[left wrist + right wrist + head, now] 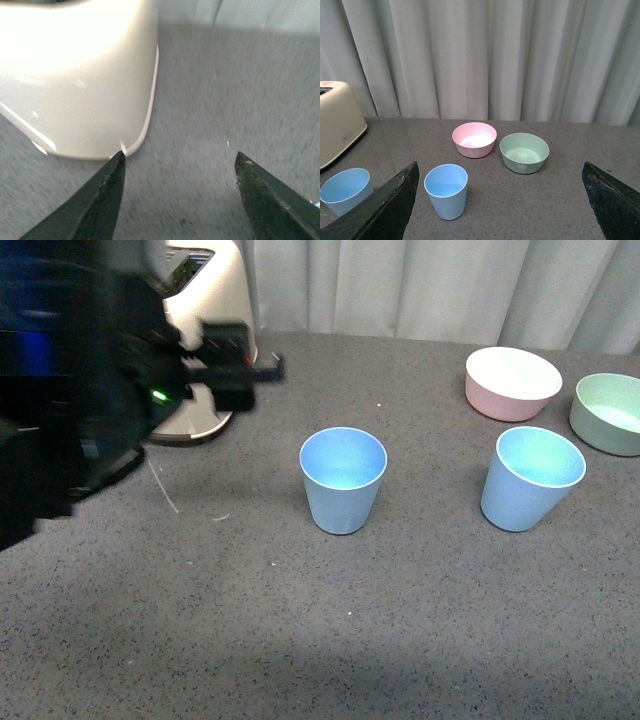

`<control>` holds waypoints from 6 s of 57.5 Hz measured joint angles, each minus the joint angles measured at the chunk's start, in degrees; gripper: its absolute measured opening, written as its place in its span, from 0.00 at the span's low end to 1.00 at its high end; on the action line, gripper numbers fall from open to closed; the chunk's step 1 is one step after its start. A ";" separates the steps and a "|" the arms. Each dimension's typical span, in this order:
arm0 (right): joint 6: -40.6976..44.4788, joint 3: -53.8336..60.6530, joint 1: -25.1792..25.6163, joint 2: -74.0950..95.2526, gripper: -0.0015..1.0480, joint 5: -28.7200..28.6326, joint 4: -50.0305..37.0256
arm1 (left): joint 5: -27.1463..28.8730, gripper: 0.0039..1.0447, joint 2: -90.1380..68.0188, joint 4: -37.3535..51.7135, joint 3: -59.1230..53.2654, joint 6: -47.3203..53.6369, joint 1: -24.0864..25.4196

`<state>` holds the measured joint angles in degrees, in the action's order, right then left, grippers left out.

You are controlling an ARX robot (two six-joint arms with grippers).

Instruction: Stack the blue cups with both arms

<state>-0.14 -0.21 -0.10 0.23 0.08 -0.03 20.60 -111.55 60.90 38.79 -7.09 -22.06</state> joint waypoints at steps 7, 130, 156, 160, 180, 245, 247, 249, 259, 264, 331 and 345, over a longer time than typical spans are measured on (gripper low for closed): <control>0.00 0.00 0.00 0.00 0.91 -0.11 0.00 | -2.21 0.38 8.74 11.26 -7.41 3.91 3.30; 0.00 0.00 0.02 0.00 0.91 -0.13 0.00 | -20.59 0.03 99.82 -48.98 -37.70 6.67 21.92; 0.00 0.00 0.02 0.00 0.91 -0.13 0.00 | -20.61 0.07 111.21 -60.76 -37.70 6.64 21.92; 3.85 -0.11 0.00 0.35 0.91 -0.22 0.63 | -20.61 0.18 111.25 -60.76 -37.70 6.67 21.92; 11.89 -17.16 2.38 55.98 0.91 -4.66 -12.63 | -20.61 0.93 111.32 -60.76 -37.70 6.67 21.92; -11.45 -55.89 -4.17 111.69 0.04 1.25 5.55 | -20.61 0.94 111.30 -60.76 -37.70 6.80 21.92; -11.76 -56.15 -4.17 111.62 0.01 0.26 5.60 | -20.61 0.94 111.32 -60.76 -37.70 6.80 21.92; -11.93 -56.30 -4.24 111.51 0.01 0.20 5.75 | -20.61 0.94 111.30 -60.76 -37.70 6.80 21.92; -14.73 -57.20 -5.33 107.93 0.01 -7.34 9.35 | -20.61 0.94 111.32 -60.76 -37.70 6.80 21.92; -15.74 -59.47 -7.96 104.63 0.01 -12.26 11.32 | -20.61 0.94 111.32 -60.76 -37.70 6.80 21.92; -14.86 -62.49 -19.96 104.89 0.73 -6.56 1.92 | -20.59 0.94 111.34 -60.78 -37.70 6.80 21.92; -1.07 -29.29 -14.99 95.86 0.25 14.95 -66.23 | -20.48 0.94 111.34 -60.78 -37.70 6.82 21.92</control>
<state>-1.21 -29.50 -15.09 96.09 15.03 -66.26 0.12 -0.21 0.12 1.08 -0.27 -0.14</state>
